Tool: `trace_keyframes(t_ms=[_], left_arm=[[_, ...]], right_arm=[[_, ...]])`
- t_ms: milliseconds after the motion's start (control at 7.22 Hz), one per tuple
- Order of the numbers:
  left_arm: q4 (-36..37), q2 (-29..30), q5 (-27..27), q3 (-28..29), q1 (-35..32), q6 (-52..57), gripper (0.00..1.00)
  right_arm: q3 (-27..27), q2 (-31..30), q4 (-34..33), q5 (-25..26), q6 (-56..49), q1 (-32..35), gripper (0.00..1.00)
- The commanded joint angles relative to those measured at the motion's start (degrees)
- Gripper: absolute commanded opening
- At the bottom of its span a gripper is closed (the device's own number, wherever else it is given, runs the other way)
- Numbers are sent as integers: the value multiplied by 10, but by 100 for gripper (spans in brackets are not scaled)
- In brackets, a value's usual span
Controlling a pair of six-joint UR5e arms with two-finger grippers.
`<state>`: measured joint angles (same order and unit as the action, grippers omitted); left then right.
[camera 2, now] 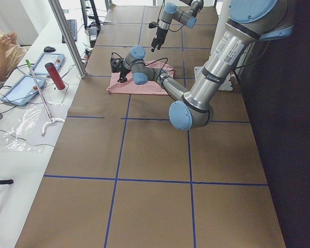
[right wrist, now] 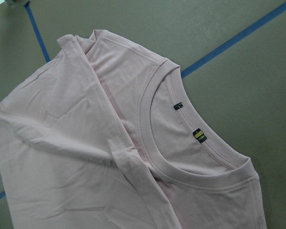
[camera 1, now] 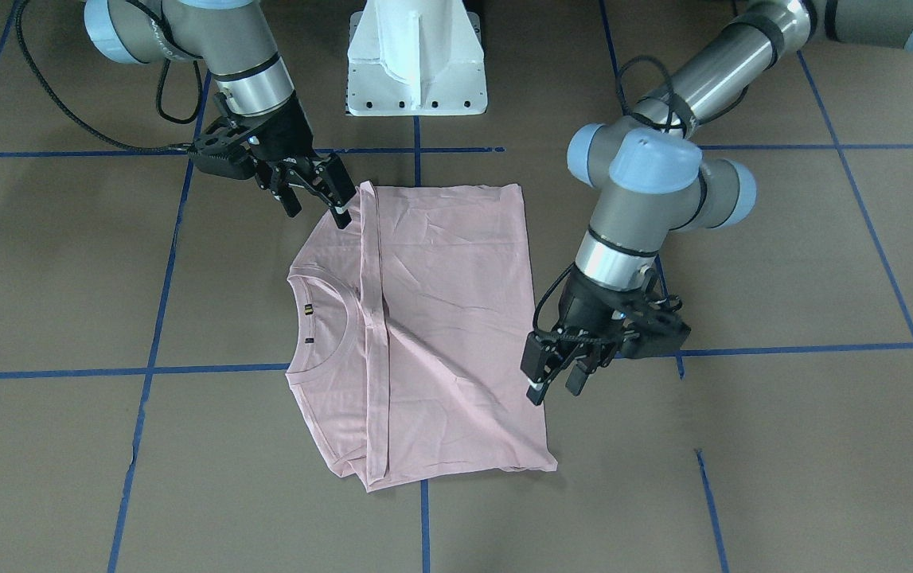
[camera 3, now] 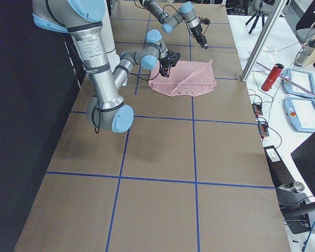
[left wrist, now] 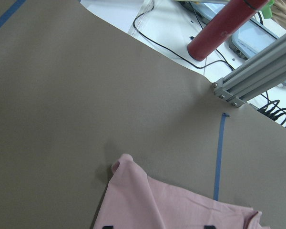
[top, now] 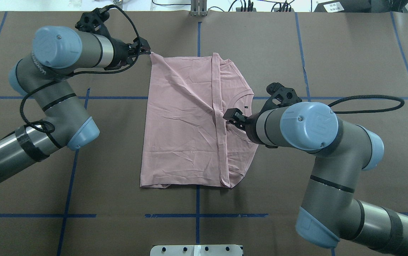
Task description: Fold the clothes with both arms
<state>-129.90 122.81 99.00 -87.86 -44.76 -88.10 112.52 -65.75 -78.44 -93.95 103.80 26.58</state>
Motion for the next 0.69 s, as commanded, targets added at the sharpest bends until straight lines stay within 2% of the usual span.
trace_keyframes(t_ms=[0, 139, 277, 554], left_arm=[[10, -14, 8, -32, -1, -1, 70], [10, -14, 8, -32, -1, -1, 70], [10, -15, 8, -32, -1, -1, 70], [10, -14, 8, -32, -1, -3, 70]], right_arm=[[1, 3, -17, 4, 7, -42, 100], [-1, 3, -29, 14, 24, -64, 95], [-5, 3, -41, 29, 77, -88, 82], [-54, 12, -36, 38, 132, -99, 75]])
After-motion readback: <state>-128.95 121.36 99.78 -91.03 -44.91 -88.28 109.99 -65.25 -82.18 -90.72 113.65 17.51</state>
